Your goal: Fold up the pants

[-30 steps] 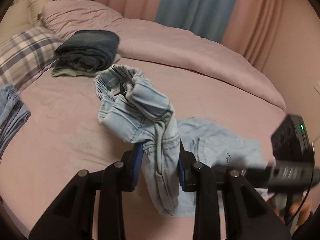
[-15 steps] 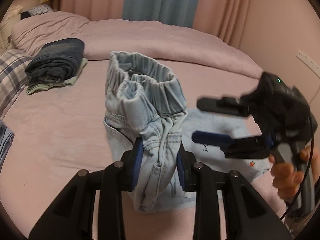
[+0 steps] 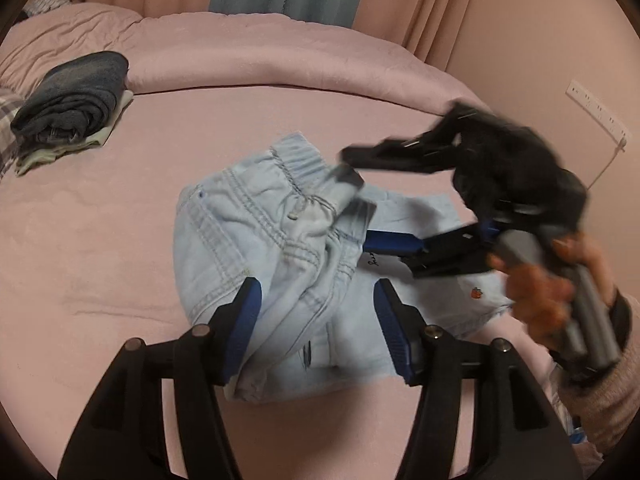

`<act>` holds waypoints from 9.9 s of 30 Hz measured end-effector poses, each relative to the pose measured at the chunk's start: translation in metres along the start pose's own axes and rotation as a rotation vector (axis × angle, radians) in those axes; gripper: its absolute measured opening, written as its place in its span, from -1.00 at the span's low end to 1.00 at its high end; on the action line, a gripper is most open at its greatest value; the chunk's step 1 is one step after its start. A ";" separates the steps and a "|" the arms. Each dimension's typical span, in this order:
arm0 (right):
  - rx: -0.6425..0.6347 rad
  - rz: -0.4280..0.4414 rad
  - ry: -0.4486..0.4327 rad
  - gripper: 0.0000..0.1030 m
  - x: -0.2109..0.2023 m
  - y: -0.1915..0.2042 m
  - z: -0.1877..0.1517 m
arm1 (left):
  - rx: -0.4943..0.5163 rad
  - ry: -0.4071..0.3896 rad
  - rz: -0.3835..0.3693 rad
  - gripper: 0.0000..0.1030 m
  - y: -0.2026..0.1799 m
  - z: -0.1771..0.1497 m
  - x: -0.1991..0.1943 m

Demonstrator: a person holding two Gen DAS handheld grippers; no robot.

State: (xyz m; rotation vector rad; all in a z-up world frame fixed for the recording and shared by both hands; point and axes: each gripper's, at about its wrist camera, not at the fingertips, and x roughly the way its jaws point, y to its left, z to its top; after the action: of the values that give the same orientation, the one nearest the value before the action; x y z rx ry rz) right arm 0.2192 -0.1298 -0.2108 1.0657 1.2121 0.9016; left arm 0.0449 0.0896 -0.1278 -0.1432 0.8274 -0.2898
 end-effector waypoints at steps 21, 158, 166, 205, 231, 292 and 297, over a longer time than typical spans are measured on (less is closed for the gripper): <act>-0.378 -0.231 -0.135 -0.43 -0.013 0.066 0.006 | -0.321 0.001 -0.146 0.50 0.051 -0.026 -0.018; -0.735 -0.850 -0.243 -0.23 -0.079 0.043 -0.041 | -0.080 0.137 0.037 -0.24 -0.038 -0.034 0.028; -0.773 -0.949 -0.215 -0.18 -0.080 0.014 -0.061 | -0.075 0.102 0.057 -0.16 -0.032 -0.018 0.022; -0.252 -0.488 -0.247 0.34 -0.131 -0.040 -0.002 | -0.147 0.149 0.036 0.29 -0.010 0.009 0.058; -0.312 -0.539 -0.216 0.43 -0.118 -0.036 0.021 | -0.157 0.194 -0.011 0.29 -0.007 0.016 0.085; -0.349 -0.555 -0.201 0.57 -0.103 -0.030 0.037 | -0.166 0.205 -0.048 0.47 -0.009 0.026 0.098; -0.349 -0.554 -0.202 0.58 -0.102 -0.030 0.036 | -0.167 0.204 -0.047 0.51 -0.009 0.026 0.098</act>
State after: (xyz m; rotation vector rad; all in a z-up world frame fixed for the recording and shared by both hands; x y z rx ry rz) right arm 0.2396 -0.2402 -0.2108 0.4858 1.0533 0.5285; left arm 0.1252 0.0513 -0.1768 -0.2931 1.0522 -0.2828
